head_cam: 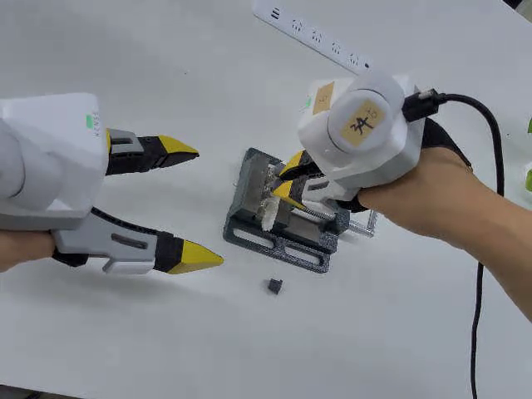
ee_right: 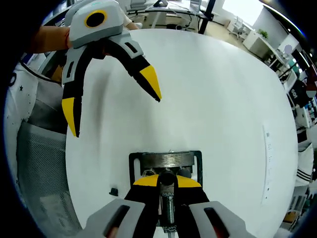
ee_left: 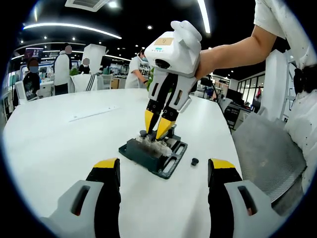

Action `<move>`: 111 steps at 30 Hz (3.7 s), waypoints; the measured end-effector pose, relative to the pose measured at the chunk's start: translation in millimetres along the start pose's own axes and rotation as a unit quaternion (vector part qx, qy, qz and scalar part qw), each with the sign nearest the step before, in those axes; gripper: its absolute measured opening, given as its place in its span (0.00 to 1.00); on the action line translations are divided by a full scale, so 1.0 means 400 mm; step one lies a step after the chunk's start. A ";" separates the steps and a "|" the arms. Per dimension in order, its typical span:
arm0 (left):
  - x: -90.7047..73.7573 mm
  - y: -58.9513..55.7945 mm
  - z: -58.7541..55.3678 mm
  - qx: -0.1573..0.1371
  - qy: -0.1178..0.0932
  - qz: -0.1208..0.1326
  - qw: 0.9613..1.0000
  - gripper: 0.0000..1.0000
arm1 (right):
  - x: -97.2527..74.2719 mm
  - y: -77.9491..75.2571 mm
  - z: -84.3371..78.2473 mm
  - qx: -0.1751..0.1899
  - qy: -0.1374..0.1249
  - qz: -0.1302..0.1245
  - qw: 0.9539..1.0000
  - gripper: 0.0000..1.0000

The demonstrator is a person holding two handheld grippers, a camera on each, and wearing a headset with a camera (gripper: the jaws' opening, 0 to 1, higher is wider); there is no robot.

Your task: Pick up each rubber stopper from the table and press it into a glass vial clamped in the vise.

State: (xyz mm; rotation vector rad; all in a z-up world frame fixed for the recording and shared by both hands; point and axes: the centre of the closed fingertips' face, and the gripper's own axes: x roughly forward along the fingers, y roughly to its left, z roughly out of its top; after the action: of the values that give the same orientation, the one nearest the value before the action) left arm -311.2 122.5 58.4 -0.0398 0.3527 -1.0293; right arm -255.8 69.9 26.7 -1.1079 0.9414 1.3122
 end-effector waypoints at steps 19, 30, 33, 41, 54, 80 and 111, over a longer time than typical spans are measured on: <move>0.009 -0.007 0.003 0.000 0.000 -0.005 1.000 0.72 | 0.007 0.001 0.001 -0.011 0.011 -0.005 1.000 0.05; 0.007 -0.006 0.004 -0.002 0.001 -0.003 1.000 0.71 | 0.005 -0.001 0.001 -0.008 -0.005 -0.005 1.000 0.07; 0.006 -0.005 0.003 -0.002 0.001 -0.003 1.000 0.71 | 0.005 -0.001 0.002 -0.010 -0.005 -0.006 1.000 0.07; 0.009 -0.003 0.005 -0.004 -0.001 -0.003 1.000 0.70 | 0.001 0.000 0.002 -0.003 -0.011 -0.004 1.000 0.09; 0.010 -0.003 0.005 -0.003 -0.001 -0.003 1.000 0.70 | -0.013 0.002 0.013 0.009 -0.028 -0.006 1.000 0.09; 0.007 -0.009 0.001 -0.001 0.005 -0.008 1.000 0.70 | -0.019 -0.001 0.003 0.036 -0.051 0.019 0.998 0.00; 0.013 -0.007 0.001 -0.005 0.001 -0.007 1.000 0.69 | -0.006 -0.002 -0.001 0.036 -0.039 0.037 0.998 0.01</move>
State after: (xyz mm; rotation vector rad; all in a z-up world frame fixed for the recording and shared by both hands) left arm -310.9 116.7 58.0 -0.0508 0.3599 -1.0415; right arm -255.1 69.1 29.0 -0.9685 0.9720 1.3622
